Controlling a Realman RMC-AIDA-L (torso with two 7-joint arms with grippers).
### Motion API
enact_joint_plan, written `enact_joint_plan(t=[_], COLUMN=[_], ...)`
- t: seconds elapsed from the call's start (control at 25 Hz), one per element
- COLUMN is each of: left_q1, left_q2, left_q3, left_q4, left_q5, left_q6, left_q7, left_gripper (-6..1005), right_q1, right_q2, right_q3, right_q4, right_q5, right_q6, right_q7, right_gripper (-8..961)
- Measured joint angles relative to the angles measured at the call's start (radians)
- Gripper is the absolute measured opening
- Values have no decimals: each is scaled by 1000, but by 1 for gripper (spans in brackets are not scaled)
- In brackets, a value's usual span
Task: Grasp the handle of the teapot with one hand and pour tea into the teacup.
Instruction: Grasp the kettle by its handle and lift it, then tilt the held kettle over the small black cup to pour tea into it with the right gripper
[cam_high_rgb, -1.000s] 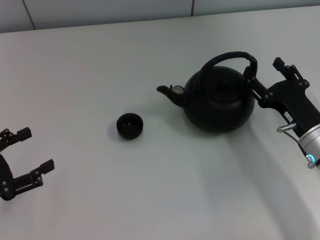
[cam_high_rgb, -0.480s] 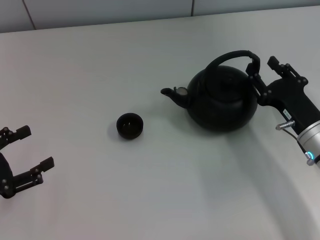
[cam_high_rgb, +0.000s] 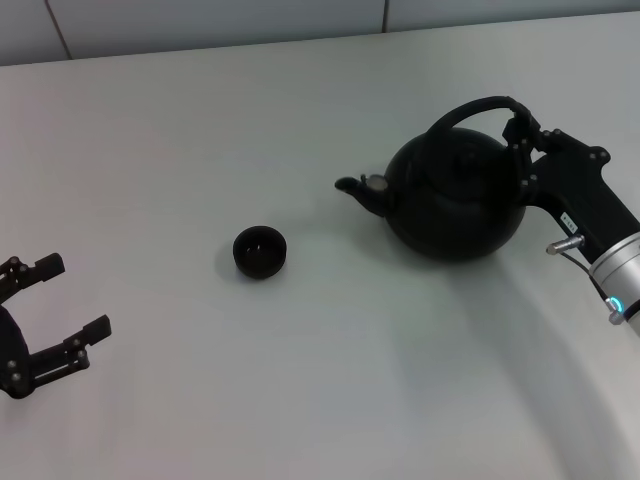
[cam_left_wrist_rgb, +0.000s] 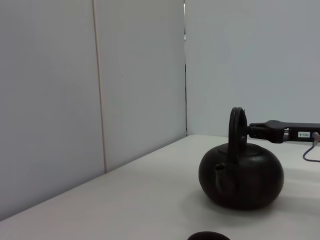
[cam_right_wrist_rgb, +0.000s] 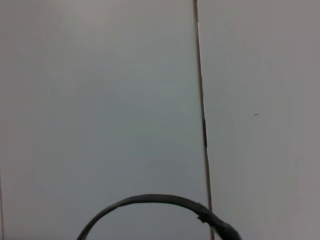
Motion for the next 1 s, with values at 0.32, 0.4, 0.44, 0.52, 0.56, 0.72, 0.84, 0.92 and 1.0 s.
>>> enact_joint_plan(t=[0.32,0.4,0.44,0.52,0.56,0.72,0.84,0.92,1.0], left_q1=[0,0,0,-1,-2,-6,-7,-7,-7], left_q2=[-7,-9,-10,-12,-13,-16,-17,-18,-19], left_q3=[-10,-10,-10,-11,-11,-12,-12,-12,-12], left_q4=[0,0,0,0,0,0,0,0,0], left_q5=[0,0,0,0,0,0,0,0,0], left_q6=[0,-1,-1,-2,-3,-5,-6,-6,-6], left_q7=[0,0,0,0,0,0,0,0,0], left_gripper=[861,861,861,860,860,860,860,861,861], right_q1=[28,49,63,99,116,194,232,247,258], right_q2=[-4,-5,-5,-5,-5,-5,-5,-5,-5], right_q3=[0,-2,-3,-8,-10,-11,-12,-13,-24], right_q4=[-32,-56,-71,-102,-117,-188,-213,-220,-223], right_q5=[-1,-6,-10,-18,-23,-73,-102,-115,-121], right_q6=[-5,-4,0,14,25,76,97,104,111], right_q7=[46,76,91,120,137,225,255,262,267], right_gripper=[87,87,86,86,86,86,86,86,86])
